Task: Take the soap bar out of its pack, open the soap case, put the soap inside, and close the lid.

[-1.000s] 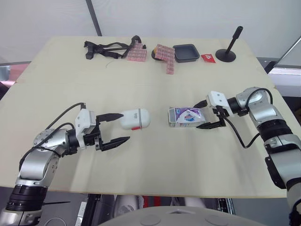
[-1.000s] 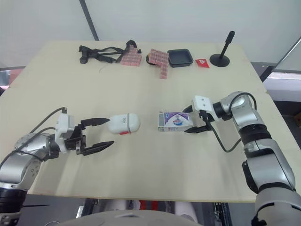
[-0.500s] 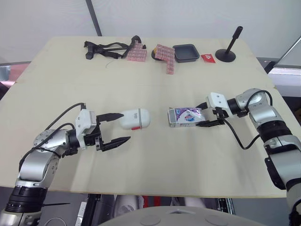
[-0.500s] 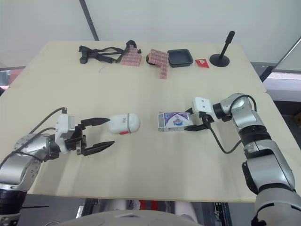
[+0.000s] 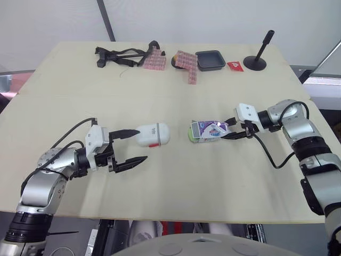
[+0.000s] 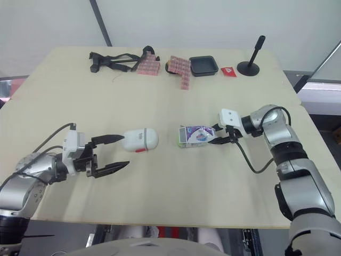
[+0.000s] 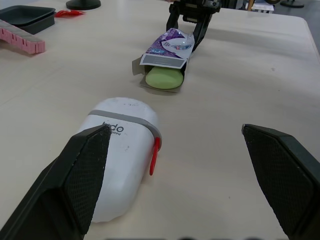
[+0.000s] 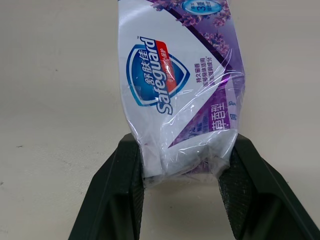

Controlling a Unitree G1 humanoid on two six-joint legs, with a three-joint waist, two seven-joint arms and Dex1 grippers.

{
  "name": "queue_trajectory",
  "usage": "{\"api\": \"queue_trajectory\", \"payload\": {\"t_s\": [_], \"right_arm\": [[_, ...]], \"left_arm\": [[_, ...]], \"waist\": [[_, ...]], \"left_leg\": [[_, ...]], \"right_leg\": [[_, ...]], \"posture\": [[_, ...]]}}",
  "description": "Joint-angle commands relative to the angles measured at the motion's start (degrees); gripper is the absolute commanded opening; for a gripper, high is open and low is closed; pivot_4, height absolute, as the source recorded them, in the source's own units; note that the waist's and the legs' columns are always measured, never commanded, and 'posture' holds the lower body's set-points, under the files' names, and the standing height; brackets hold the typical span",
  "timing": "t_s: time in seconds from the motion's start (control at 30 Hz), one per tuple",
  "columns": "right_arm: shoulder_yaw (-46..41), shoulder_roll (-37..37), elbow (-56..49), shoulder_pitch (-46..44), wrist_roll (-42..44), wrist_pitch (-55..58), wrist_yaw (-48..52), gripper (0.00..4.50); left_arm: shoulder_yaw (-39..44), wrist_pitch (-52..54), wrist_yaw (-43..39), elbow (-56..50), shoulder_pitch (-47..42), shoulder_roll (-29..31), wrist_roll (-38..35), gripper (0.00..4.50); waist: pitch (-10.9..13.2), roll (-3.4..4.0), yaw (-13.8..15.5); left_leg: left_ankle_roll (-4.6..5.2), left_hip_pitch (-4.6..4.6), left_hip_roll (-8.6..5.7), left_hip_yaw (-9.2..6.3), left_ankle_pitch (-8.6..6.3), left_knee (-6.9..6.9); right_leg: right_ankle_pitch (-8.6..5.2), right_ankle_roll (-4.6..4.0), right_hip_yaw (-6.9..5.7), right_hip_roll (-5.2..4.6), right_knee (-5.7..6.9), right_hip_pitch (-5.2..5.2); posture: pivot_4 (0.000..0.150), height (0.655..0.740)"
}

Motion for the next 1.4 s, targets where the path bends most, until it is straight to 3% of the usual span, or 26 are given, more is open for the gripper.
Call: {"api": "queue_trajectory", "payload": {"t_s": [0.03,0.57,1.03,1.4], "right_arm": [[0.08,-3.04,-4.91,-0.65,-1.25,3.1,1.33,2.0],[6.08,-11.73,-30.98,-4.4,-9.43,32.68,2.64,2.0],[6.28,-15.55,-33.87,-5.24,-9.96,30.32,3.85,2.0],[2.92,-24.64,-29.92,-3.12,-5.66,24.71,7.01,2.0]], "left_arm": [[0.68,-0.44,-0.01,-1.3,0.26,0.95,-0.2,4.5],[0.04,-0.58,-0.27,-0.52,-0.15,0.9,0.41,4.5],[0.33,-0.47,-0.43,-0.64,0.55,1.39,0.47,4.5],[-0.08,-1.1,-1.3,0.85,-0.87,2.1,0.66,4.5]], "waist": [[0.0,0.0,0.09],[0.01,0.02,-0.03],[0.01,0.02,-0.04],[0.01,0.03,-0.02]], "left_leg": [[0.0,0.0,0.0,0.0,0.0,0.0],[-0.01,0.02,0.07,0.01,0.0,0.0],[-0.01,0.02,0.09,0.05,0.0,0.0],[-0.01,0.02,0.09,0.08,0.0,0.0]], "right_leg": [[0.0,0.0,-0.01,0.0,0.0,0.0],[0.0,0.0,0.03,0.06,-0.02,-0.03],[0.0,0.0,0.08,0.08,0.02,-0.07],[0.0,0.0,0.27,0.08,0.03,-0.08]], "posture": [[0.15,0.74],[0.15,0.74],[0.15,0.74],[0.15,0.74]]}}
